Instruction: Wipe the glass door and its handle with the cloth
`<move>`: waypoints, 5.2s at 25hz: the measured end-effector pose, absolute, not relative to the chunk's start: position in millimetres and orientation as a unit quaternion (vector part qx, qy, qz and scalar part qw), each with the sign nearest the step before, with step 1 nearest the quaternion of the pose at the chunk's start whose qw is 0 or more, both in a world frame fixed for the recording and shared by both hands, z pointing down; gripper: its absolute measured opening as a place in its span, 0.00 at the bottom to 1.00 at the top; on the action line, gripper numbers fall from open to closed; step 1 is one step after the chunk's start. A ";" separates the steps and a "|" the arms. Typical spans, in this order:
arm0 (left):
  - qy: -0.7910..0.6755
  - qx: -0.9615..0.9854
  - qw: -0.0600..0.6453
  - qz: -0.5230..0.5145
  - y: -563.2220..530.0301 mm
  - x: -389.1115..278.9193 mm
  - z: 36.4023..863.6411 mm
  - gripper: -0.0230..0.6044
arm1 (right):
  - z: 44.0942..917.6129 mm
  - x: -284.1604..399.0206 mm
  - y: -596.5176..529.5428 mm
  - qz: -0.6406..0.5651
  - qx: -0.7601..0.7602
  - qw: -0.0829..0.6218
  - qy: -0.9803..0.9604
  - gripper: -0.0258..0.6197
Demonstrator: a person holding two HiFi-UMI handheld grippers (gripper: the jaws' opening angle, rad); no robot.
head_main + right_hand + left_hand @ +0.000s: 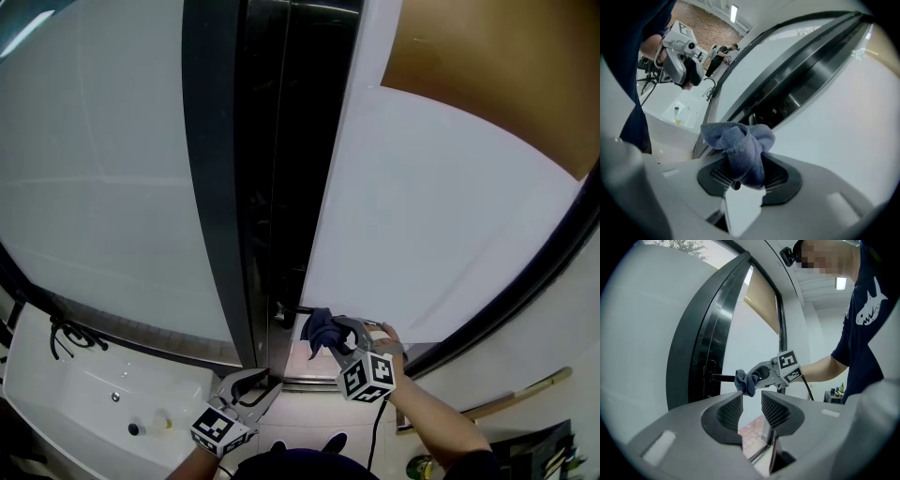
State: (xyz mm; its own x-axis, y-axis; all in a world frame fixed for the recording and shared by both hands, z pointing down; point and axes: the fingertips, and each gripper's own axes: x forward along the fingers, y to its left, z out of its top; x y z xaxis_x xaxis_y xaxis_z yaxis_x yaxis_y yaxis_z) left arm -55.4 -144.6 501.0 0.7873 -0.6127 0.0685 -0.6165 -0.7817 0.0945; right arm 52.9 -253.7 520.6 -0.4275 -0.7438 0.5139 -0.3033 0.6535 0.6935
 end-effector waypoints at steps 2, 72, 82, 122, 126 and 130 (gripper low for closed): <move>-0.330 0.942 0.056 0.018 -144.8 -59.0 502.0 0.23 | 539.0 38.8 -244.1 -0.223 0.308 0.413 -0.827 0.27; -0.347 0.934 0.065 0.043 -133.3 -62.9 510.9 0.22 | 652.3 12.2 -298.8 0.178 0.385 0.233 -0.875 0.26; -0.366 0.927 0.072 0.046 -132.8 -76.3 508.8 0.22 | 638.7 -46.1 -322.4 0.192 0.358 0.206 -0.890 0.26; -0.369 0.925 0.080 0.041 -140.3 -88.3 519.2 0.23 | 627.3 -26.2 -328.4 0.179 0.357 0.194 -0.896 0.26; -0.360 0.930 0.072 0.034 -143.3 -81.4 512.8 0.22 | 617.8 2.7 -335.0 0.184 0.389 0.176 -0.886 0.26; -0.347 0.935 0.070 0.039 -143.8 -73.2 513.6 0.23 | 605.7 25.1 -336.3 0.176 0.412 0.163 -0.879 0.26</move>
State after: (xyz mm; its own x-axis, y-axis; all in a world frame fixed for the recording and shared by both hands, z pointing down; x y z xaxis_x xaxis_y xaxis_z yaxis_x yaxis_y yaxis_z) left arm -73.2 -143.8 513.6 0.7568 -0.6424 0.1210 -0.6532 -0.7500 0.1040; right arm 25.1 -336.3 605.7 -0.6076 -0.6670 0.4312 -0.7815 0.5989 -0.1748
